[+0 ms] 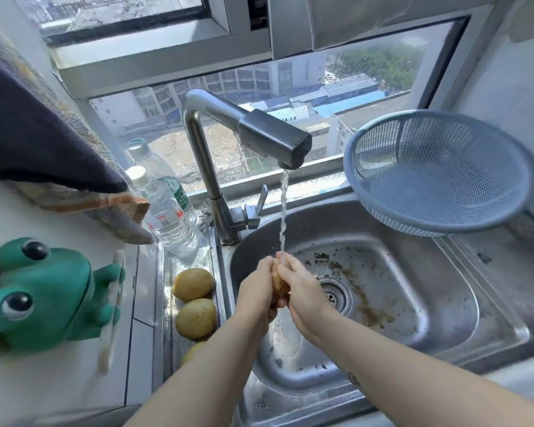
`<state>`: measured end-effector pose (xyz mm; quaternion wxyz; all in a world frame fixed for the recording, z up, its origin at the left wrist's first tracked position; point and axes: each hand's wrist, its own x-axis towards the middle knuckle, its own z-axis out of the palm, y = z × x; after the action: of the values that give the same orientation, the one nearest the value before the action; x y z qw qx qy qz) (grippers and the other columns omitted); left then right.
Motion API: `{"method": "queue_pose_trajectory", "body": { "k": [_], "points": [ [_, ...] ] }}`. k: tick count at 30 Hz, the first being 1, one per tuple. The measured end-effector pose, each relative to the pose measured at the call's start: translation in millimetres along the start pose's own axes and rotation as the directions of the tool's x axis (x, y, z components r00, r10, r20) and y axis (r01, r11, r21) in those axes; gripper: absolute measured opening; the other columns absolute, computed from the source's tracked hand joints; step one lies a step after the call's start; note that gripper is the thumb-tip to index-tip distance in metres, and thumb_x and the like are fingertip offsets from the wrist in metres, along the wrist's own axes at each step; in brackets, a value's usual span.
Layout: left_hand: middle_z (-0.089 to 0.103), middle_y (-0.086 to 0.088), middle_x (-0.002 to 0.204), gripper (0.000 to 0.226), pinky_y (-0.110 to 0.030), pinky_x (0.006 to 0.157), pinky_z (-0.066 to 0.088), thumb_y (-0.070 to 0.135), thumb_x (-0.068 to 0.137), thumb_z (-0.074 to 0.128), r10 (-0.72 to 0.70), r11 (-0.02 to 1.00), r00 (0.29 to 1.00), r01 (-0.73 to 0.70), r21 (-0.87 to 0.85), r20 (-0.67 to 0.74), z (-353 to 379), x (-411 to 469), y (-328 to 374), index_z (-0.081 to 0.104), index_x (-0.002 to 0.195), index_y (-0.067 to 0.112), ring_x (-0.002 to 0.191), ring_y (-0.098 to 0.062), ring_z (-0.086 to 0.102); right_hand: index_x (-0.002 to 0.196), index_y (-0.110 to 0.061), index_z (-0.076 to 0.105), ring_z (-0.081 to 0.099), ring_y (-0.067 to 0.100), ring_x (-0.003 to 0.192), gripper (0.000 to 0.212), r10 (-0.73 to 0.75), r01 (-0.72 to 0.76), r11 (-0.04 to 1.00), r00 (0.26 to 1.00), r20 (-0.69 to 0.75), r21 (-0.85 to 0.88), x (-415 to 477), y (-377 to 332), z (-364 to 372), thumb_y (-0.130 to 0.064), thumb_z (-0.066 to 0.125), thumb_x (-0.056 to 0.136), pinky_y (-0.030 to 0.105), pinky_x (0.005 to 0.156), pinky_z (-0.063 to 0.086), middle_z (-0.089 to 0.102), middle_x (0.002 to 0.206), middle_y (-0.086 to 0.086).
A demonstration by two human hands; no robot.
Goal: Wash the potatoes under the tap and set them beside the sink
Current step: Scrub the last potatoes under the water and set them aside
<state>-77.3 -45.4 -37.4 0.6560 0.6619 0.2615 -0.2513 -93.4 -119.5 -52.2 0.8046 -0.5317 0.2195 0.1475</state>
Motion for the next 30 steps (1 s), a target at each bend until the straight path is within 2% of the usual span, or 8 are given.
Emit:
{"method": "queue_pose_trajectory", "body": {
  "k": [2,5,10,16,20,23,27,30],
  "points": [
    [0.045,-0.002,0.044,0.043,-0.021,0.039,0.024,0.037,0.097,0.036,0.023,0.999,0.999,-0.022,0.037,-0.024,1.9,-2.6,1.4,0.061,0.073,0.013,0.039,-0.013,0.037,0.116,-0.022,0.05,0.053,0.013,0.067,0.019,-0.021,0.019,0.999,0.999,-0.037,-0.04,-1.3,-1.4,0.1,-0.019,0.046,0.098,0.024,0.051,0.041,0.06,0.102,0.012],
    [0.047,-0.001,0.044,0.043,-0.021,0.038,0.026,0.026,0.1,0.029,0.137,0.978,0.991,-0.134,0.159,-0.008,6.7,-9.1,2.1,0.058,0.072,0.011,0.039,-0.011,0.039,0.112,-0.012,0.056,0.052,0.012,0.06,0.021,-0.038,0.03,0.998,0.986,-0.16,-0.05,4.2,-2.2,1.4,-0.022,0.049,0.095,0.024,0.045,0.04,0.059,0.083,0.008],
    [0.045,0.0,0.062,0.028,-0.022,0.046,0.031,0.031,0.096,0.037,0.206,0.956,0.96,-0.239,0.172,0.189,6.7,-11.6,-7.3,0.054,0.086,0.012,0.054,-0.01,0.04,0.091,-0.011,0.066,0.061,0.024,0.07,0.034,0.057,-0.042,0.998,0.954,-0.294,0.057,8.1,-9.3,0.4,-0.032,0.041,0.098,0.028,0.051,0.043,0.067,0.078,0.008],
    [0.046,-0.003,0.056,0.032,-0.02,0.039,0.025,0.043,0.086,0.057,0.111,0.993,0.988,-0.115,0.032,0.106,-6.0,-0.9,-4.0,0.056,0.074,0.014,0.045,-0.011,0.04,0.095,-0.012,0.065,0.052,0.021,0.068,0.027,0.058,-0.047,0.972,0.998,-0.04,0.231,-3.9,-15.7,4.3,-0.017,0.039,0.1,0.029,0.055,0.031,0.068,0.079,0.002],
    [0.05,-0.003,0.051,0.045,-0.021,0.038,0.024,0.055,0.085,0.054,0.004,1.0,0.998,-0.005,0.019,0.057,-8.7,0.0,-3.5,0.06,0.071,0.013,0.041,-0.012,0.04,0.106,-0.018,0.056,0.044,0.015,0.06,0.022,-0.03,0.026,0.999,0.995,0.098,0.036,-8.2,-8.8,-0.6,-0.014,0.034,0.102,0.026,0.052,0.033,0.057,0.064,-0.002],
    [0.049,-0.003,0.047,0.044,-0.02,0.038,0.024,0.047,0.093,0.042,0.011,0.999,1.0,-0.012,0.044,0.027,-4.5,-2.4,-3.4,0.06,0.073,0.013,0.041,-0.013,0.04,0.115,-0.014,0.055,0.043,0.016,0.055,0.02,-0.012,0.012,1.0,1.0,-0.014,-0.024,-4.5,-6.5,1.2,-0.015,0.042,0.1,0.027,0.048,0.033,0.055,0.071,0.006],
    [0.05,-0.008,0.052,0.043,-0.022,0.04,0.025,0.031,0.099,0.032,0.129,0.974,0.989,-0.141,0.18,0.076,-2.9,-6.0,-3.3,0.06,0.073,0.011,0.045,-0.015,0.042,0.084,-0.013,0.057,0.038,0.017,0.039,0.018,0.049,-0.045,0.999,0.984,-0.172,0.026,2.4,-6.5,4.9,-0.021,0.046,0.097,0.024,0.041,0.028,0.049,0.044,0.001],
    [0.054,-0.008,0.059,0.041,-0.022,0.042,0.027,0.033,0.102,0.028,0.132,0.971,0.98,-0.158,0.178,0.149,-4.5,-7.9,-5.3,0.063,0.088,0.021,0.046,-0.013,0.045,0.078,-0.012,0.061,0.051,0.021,0.045,0.028,0.119,-0.096,0.988,0.97,-0.211,0.118,3.8,-13.7,1.5,-0.025,0.048,0.098,0.02,0.037,0.031,0.061,0.059,0.005]
  ]
}}
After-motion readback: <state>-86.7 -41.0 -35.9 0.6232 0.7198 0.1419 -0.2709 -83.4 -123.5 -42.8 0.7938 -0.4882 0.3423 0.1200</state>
